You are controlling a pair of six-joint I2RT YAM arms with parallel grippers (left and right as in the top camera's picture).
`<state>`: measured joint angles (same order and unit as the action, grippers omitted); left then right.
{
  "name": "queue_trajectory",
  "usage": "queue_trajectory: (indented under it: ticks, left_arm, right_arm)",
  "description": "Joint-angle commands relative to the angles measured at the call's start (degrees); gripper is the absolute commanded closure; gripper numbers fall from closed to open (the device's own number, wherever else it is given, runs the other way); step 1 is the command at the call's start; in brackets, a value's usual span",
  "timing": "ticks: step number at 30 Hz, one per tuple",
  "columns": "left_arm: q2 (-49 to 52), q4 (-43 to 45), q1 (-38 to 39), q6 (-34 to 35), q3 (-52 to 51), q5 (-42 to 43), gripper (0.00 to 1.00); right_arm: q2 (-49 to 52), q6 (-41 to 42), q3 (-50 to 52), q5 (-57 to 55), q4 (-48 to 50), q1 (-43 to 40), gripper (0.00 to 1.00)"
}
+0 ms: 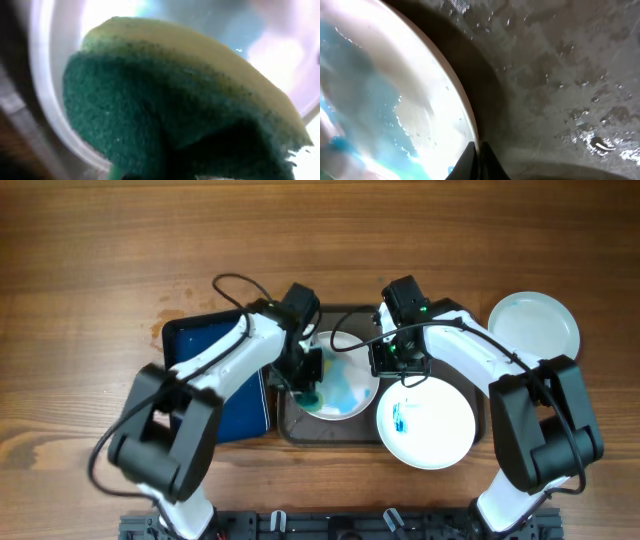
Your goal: Clean dirty plates on tray and stack at the side
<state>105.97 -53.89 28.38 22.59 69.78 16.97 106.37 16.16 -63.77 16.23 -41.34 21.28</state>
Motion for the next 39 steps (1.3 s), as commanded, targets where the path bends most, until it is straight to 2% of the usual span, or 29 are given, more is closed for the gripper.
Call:
queue_trajectory:
  ticks: [1, 4, 6, 8, 13, 26, 39]
  left_arm:
    - [-7.48, -3.04, -0.39, 0.42, 5.35, -4.63, 0.96]
    - [-11.23, -5.90, -0.42, 1.77, 8.11, -6.95, 0.96]
    - [-13.73, -9.60, -0.94, 5.86, 10.21, -14.88, 0.96]
    - [-14.82, -12.33, -2.19, 7.80, 11.04, -17.57, 0.96]
    - [-15.13, -17.11, -7.08, 7.91, 11.13, -18.16, 0.96]
    - [-15.13, -17.53, -14.82, 7.45, 11.13, -18.58, 0.96]
    - [-15.13, -17.49, -15.43, 6.19, 11.13, -20.09, 0.96]
  right_arm:
    - [-1.51, -1.03, 0.24, -1.77, 0.59, -0.44, 0.96]
    - [-1.51, -1.20, 0.24, -1.79, 1.16, -0.44, 0.96]
    - [-1.51, -2.27, -0.37, -1.77, 1.73, -0.44, 0.95]
    - [-1.81, -3.43, -2.10, -1.84, 1.38, -0.44, 0.96]
    - [-5.64, -4.22, -5.42, -3.74, 1.22, -0.44, 0.95]
    - [-17.94, -8.33, -5.68, -10.93, -2.05, -0.44, 0.95]
    - [-25.81, -16.68, -5.68, -20.74, -3.13, -0.44, 0.95]
